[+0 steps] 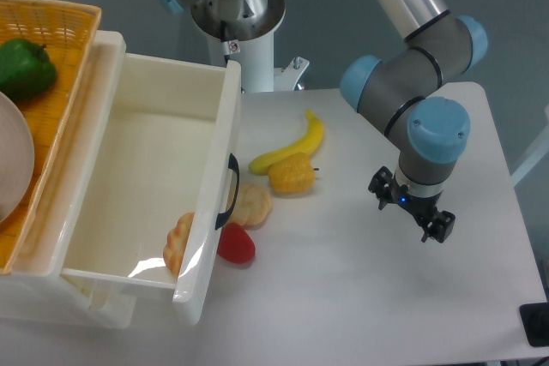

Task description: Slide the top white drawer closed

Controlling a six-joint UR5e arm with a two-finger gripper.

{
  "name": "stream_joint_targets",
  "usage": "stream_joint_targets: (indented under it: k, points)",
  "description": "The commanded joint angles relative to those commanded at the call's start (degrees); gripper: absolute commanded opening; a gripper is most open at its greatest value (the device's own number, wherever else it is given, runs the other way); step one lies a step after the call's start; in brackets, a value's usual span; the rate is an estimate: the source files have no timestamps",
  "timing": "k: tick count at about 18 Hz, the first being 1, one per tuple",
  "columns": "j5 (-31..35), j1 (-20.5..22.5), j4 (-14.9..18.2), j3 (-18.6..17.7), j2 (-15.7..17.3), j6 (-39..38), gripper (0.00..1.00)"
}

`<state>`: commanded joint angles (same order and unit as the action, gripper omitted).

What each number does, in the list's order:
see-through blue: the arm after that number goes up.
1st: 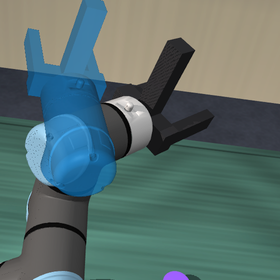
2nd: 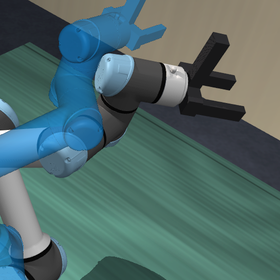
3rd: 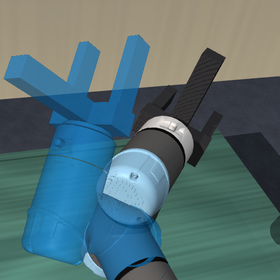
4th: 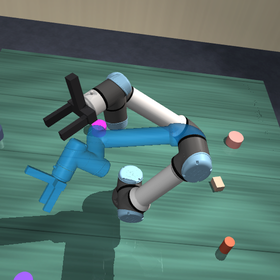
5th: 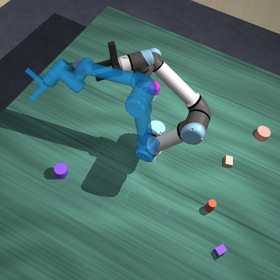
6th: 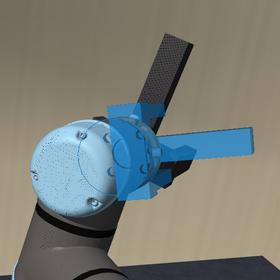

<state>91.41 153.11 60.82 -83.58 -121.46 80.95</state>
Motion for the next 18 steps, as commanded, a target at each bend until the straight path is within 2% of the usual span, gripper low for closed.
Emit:
stream_joint_targets:
  k: [5,9,15,18]
  points:
    - [-0.1,0.0,0.0,0.0,-0.2,-0.4,1.0]
    - [-3.3,0.6,-2.5,-1.7,-0.1,-3.2,1.0]
    - [-4.8,0.7,-2.5,-2.6,0.5,-18.7,1.0]
    - [-4.8,-0.7,-2.4,-2.7,-0.1,-24.8,1.0]
